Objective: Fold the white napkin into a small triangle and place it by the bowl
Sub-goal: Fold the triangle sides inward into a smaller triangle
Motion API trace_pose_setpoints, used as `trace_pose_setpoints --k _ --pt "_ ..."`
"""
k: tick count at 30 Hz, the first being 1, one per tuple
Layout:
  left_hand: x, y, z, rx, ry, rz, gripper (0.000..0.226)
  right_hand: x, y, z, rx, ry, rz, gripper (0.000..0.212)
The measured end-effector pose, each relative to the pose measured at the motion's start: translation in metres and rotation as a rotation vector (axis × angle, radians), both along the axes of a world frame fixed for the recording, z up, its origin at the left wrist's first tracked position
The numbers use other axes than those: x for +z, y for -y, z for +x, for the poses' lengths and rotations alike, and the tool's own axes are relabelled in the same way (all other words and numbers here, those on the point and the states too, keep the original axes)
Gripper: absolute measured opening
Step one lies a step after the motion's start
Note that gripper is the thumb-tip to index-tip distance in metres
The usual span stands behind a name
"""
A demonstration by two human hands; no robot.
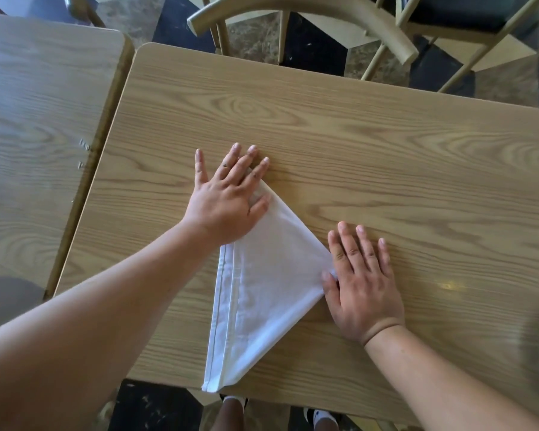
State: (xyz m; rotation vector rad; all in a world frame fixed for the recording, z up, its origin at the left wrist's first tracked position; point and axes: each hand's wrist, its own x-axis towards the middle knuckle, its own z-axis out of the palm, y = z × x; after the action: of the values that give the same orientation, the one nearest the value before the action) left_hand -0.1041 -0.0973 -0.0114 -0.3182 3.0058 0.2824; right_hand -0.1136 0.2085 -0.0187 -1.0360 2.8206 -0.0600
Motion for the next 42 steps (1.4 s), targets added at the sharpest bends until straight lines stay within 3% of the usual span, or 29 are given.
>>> trace_pose_setpoints --k 3,5,7,10,14,21,37,42 --pt "0.01 -0.035 0.007 -0.015 -0.096 0.023 0.07 -0.002 0.0 0.0 -0.001 -0.001 -0.025 0.068" --pt "0.012 -0.078 0.022 -0.136 -0.174 0.15 0.071 -0.004 -0.002 0.001 0.005 -0.008 -0.04 0.067" --pt "0.006 -0.122 0.044 -0.248 -0.159 0.241 0.075 -0.007 -0.004 0.0 0.026 -0.016 -0.038 0.068" --pt "-0.012 -0.156 0.081 -0.266 -0.096 0.217 0.078 -0.007 -0.003 -0.003 0.03 -0.041 0.022 0.073" --pt "-0.018 -0.147 0.127 -0.277 -0.097 0.096 0.073 -0.001 0.0 0.001 0.006 -0.035 -0.005 0.07" --pt "-0.009 -0.109 0.205 -0.258 -0.083 0.068 0.062 -0.003 -0.001 0.003 -0.008 -0.019 -0.058 0.067" --pt "0.001 -0.075 0.262 -0.385 0.063 0.024 0.063 -0.002 -0.001 0.005 -0.019 0.012 -0.031 0.068" --pt "0.011 -0.08 0.257 -0.391 -0.06 0.142 0.029 0.005 0.001 0.005 -0.024 0.091 -0.003 0.072"
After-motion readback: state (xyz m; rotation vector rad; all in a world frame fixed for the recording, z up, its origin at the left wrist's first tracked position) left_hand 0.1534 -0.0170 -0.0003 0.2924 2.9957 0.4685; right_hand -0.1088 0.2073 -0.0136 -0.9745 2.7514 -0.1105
